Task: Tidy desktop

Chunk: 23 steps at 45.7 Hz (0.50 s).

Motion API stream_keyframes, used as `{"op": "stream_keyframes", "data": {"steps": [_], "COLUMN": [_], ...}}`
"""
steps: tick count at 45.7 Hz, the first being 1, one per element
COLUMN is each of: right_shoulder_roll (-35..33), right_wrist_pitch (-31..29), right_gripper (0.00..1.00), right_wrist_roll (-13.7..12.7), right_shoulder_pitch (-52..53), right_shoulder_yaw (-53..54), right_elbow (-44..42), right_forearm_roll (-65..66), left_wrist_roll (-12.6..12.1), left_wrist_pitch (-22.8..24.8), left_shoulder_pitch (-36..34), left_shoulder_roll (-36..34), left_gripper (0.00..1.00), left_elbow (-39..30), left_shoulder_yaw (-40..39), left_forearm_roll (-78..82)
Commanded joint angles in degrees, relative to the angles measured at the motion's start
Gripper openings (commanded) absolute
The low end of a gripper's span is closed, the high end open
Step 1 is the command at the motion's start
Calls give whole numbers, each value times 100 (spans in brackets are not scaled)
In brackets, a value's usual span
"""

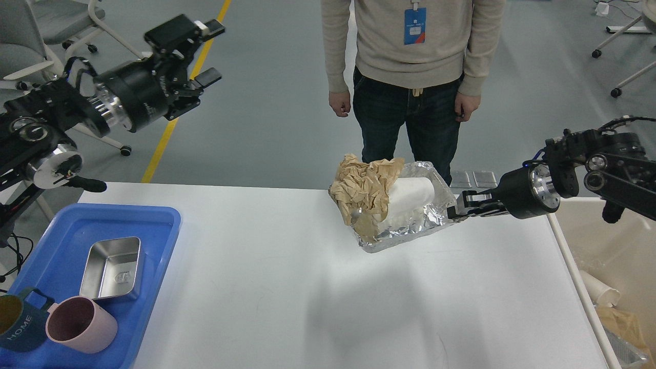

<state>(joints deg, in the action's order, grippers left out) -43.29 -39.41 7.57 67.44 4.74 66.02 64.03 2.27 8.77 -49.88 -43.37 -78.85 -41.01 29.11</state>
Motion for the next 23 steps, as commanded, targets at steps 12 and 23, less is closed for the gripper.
{"op": "stream_keyframes", "data": {"steps": [12, 23], "right_shoulder_roll": [-882, -1541], "right_wrist_pitch": [127, 311], "right_gripper": [0, 0], "right_wrist_roll": [16, 34], "right_shoulder_pitch": [-266, -407], "right_shoulder_yaw": [71, 79], "right_elbow": [-19, -27], "right_forearm_roll": [-795, -1331], "left_wrist_roll": [11, 11], "left_wrist_pitch": [564, 1117], "left_shoulder_pitch": [1375, 1771], "left_shoulder_roll": [109, 127], "left_gripper": [96, 96], "left_elbow": [879, 1231], "left_shoulder_yaw": [-1093, -1252], "left_forearm_roll": [-1381, -2085]}}
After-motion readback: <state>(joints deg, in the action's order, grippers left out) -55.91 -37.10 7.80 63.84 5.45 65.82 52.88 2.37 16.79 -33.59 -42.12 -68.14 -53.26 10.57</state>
